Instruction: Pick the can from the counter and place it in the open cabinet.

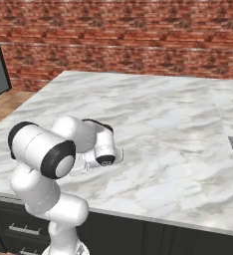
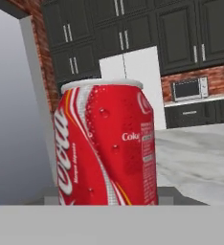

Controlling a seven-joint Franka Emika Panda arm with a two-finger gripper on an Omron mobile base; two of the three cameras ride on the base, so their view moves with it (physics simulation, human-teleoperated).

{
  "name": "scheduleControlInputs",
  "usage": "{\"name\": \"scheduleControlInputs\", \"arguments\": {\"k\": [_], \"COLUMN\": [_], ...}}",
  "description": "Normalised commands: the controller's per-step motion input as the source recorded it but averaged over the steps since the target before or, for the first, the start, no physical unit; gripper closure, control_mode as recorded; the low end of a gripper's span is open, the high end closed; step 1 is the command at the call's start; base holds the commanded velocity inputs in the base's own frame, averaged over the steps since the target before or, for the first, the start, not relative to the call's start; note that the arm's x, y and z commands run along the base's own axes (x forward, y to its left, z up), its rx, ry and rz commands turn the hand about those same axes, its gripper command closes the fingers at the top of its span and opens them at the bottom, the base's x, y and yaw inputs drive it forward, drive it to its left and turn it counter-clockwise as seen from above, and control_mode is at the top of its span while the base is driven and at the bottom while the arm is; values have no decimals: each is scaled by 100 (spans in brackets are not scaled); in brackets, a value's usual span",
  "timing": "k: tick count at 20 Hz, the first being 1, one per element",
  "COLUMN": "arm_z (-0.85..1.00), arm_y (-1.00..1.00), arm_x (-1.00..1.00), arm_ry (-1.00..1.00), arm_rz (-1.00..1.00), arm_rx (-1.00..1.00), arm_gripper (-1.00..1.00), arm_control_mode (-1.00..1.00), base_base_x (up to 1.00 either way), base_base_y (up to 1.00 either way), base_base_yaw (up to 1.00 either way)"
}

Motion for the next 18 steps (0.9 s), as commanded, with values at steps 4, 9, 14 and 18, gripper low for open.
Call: {"name": "scheduleControlInputs", "arguments": {"k": [4, 9, 14, 18], "arm_z": [100, 100, 100, 94], "arm_y": [-3, -8, -5, -5], "arm_x": [-41, -68, -72, -71], "arm_ry": [0, 0, 0, -4], "arm_rz": [0, 0, 0, 0], "arm_rx": [0, 0, 0, 0], "arm_gripper": [100, 100, 100, 100], "arm_control_mode": [-100, -100, -100, -100], "base_base_x": [0, 0, 0, 0], "base_base_y": [0, 0, 0, 0], "base_base_yaw": [0, 0, 0, 0]}}
